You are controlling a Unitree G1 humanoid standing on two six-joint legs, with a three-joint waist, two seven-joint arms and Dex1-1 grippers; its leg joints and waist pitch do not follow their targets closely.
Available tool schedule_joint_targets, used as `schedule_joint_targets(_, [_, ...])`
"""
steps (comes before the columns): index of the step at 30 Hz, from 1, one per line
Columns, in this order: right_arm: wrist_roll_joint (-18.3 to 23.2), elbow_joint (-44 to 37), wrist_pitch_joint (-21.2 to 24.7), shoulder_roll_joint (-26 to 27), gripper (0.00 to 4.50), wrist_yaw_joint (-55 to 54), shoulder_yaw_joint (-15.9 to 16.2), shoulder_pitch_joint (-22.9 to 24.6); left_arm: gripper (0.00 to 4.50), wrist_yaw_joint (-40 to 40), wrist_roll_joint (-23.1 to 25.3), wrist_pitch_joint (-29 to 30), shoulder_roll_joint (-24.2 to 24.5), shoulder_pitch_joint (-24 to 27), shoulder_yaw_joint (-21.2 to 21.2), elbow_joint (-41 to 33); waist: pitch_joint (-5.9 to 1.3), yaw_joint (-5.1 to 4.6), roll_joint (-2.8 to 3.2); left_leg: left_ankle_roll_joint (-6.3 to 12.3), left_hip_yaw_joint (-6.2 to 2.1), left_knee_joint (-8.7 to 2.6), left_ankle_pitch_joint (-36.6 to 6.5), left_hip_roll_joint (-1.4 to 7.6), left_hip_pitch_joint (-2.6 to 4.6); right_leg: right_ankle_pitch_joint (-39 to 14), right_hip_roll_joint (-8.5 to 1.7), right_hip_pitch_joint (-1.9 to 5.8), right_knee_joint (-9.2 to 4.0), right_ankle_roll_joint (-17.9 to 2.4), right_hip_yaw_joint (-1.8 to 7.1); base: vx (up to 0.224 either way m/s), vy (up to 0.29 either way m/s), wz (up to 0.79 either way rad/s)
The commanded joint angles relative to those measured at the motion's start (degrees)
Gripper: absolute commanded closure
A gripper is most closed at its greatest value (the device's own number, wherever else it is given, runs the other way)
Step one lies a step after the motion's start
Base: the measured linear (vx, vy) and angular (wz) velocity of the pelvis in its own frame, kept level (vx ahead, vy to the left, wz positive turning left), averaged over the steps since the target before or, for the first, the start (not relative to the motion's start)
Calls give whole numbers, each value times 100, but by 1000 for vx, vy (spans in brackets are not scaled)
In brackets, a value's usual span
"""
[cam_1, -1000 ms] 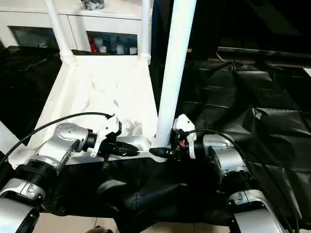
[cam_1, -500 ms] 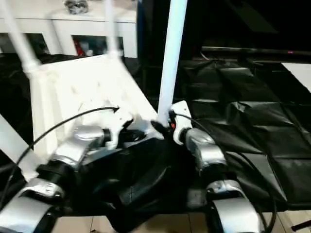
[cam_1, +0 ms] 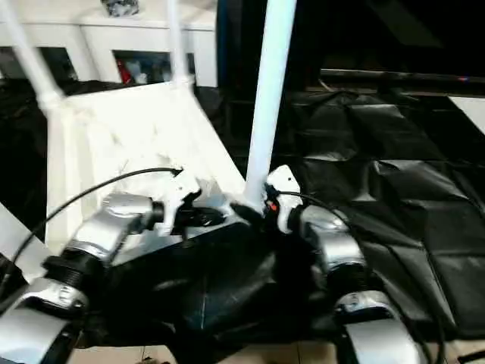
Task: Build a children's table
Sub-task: Rotate leg to tighten
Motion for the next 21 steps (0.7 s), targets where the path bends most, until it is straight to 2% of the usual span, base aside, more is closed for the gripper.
schedule_joint_targets(1, [35, -75, 141, 99, 69, 628, 434, 148, 450, -299, -40, -119, -53, -34, -245, -138, -348, 43, 25, 517, -36, -301, -1072, 151, 58, 69, -233, 289, -337, -1657, 170, 0, 0, 0])
schedule_joint_targets(3, [86, -266, 232, -141, 69, 1269, 583, 252, 450, -717, -84, -255, 155, -35, -294, -160, -327, 90, 21, 485, -35, -316, -1250, 162, 72, -273, -245, 287, -374, -1638, 168, 0, 0, 0])
schedule_joint_targets(4, [88, -301, 248, -198, 69, 1400, 633, 280, 450, -814, -97, -274, 201, -35, -306, -169, -327, 90, 21, 485, -35, -316, -1250, 162, 72, -273, -245, 287, -374, -1638, 168, 0, 0, 0])
schedule_joint_targets(5, [71, -340, 257, -281, 69, 1589, 722, 322, 450, -951, -105, -294, 272, -40, -330, -177, -315, 144, 28, 400, -37, -337, -1400, 178, 93, -560, -254, 269, -392, -1571, 178, 0, 0, 0])
schedule_joint_targets(8, [-18, -341, 233, -350, 69, 1793, 812, 363, 450, -1123, -85, -365, 361, -75, -354, -125, -302, 162, 49, 251, -41, -363, -1575, 189, 116, -817, -263, 240, -413, -1539, 186, 0, 0, 0])
schedule_joint_targets(9, [-10, -334, 275, -333, 94, 1813, 787, 359, 450, -1133, -79, -381, 370, -87, -355, -105, -302, 161, 43, 193, -45, -372, -1644, 190, 120, -901, -265, 239, -417, -1522, 190, 0, 0, 0])
schedule_joint_targets(13, [97, -433, 479, -299, 106, 1911, 765, 382, 450, -1182, -94, -432, 385, -119, -359, -38, -311, 164, 51, 129, -51, -376, -1586, 181, 113, -825, -264, 253, -407, -1498, 194, 0, 0, 0])
schedule_joint_targets(14, [125, -468, 510, -296, 130, 1928, 771, 396, 450, -1185, -101, -427, 381, -120, -367, -43, -314, 167, 60, 130, -53, -374, -1559, 178, 108, -776, -263, 259, -399, -1504, 193, 0, 0, 0])
schedule_joint_targets(19, [215, -581, 630, -291, 157, 2013, 768, 453, 450, -1182, -128, -414, 367, -99, -382, -61, -334, 178, 62, 186, -48, -351, -1378, 173, 99, -396, -259, 272, -364, -1585, 182, 0, 0, 0])
schedule_joint_targets(21, [218, -609, 658, -271, 174, 1956, 732, 487, 450, -1050, -130, -386, 339, -77, -338, -64, -326, 189, 78, 186, -49, -354, -1422, 172, 97, -466, -264, 274, -372, -1571, 181, 0, 0, 0])
